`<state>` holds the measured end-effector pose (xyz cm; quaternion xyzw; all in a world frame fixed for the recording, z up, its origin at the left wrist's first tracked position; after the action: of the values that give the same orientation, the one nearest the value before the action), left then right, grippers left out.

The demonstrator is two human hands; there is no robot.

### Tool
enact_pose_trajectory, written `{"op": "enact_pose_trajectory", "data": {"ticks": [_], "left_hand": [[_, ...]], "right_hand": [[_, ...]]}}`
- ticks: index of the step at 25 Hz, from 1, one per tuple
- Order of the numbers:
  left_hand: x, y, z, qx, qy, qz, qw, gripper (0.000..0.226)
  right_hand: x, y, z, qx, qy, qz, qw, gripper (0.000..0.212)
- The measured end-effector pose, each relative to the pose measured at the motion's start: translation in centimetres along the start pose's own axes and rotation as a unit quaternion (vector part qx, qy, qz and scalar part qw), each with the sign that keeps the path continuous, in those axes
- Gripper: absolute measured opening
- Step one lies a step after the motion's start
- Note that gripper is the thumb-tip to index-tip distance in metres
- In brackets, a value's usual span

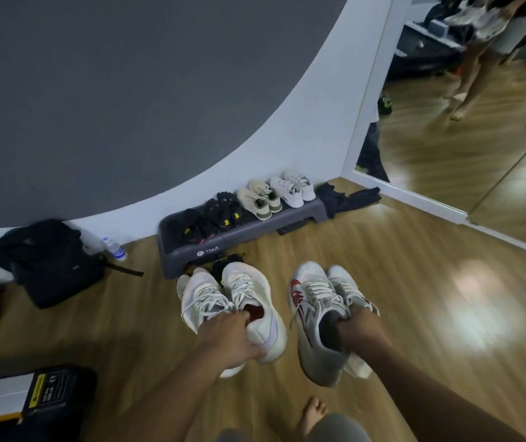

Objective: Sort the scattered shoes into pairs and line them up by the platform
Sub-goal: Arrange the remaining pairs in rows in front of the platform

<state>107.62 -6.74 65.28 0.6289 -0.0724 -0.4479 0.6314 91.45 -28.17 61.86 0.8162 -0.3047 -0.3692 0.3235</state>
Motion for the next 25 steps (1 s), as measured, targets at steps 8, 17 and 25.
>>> {"op": "enact_pose_trajectory", "data": {"ticks": [8,17,25], "left_hand": [[10.0,5.8,4.9,-0.006,0.015,-0.006,1.0,0.05],[29.3,7.8,4.7,-0.041,-0.034,-0.086,0.995,0.05],[43.5,5.7,2.5,-0.078,-0.048,-0.188,0.978,0.07]], "right_hand": [[12.7,6.7,-1.9,-0.026,0.029,-0.018,0.999,0.024],[28.2,9.0,-4.6,-0.11,-0.033,-0.049,0.992,0.031],[40.6,3.9,-5.3,-0.147,-0.091,-0.131,0.976,0.03]]}}
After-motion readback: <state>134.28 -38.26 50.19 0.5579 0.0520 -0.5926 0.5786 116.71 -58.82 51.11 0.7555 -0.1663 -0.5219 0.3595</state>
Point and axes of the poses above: each hand's wrist, its own x-axis towards the middle knuckle, its own y-axis out of the back of the hand, z = x × y, the point moved 1 cm from there along x, towards the middle knuckle, and after that the axes turned 2 degrees about -z, right-handed, at the moved point
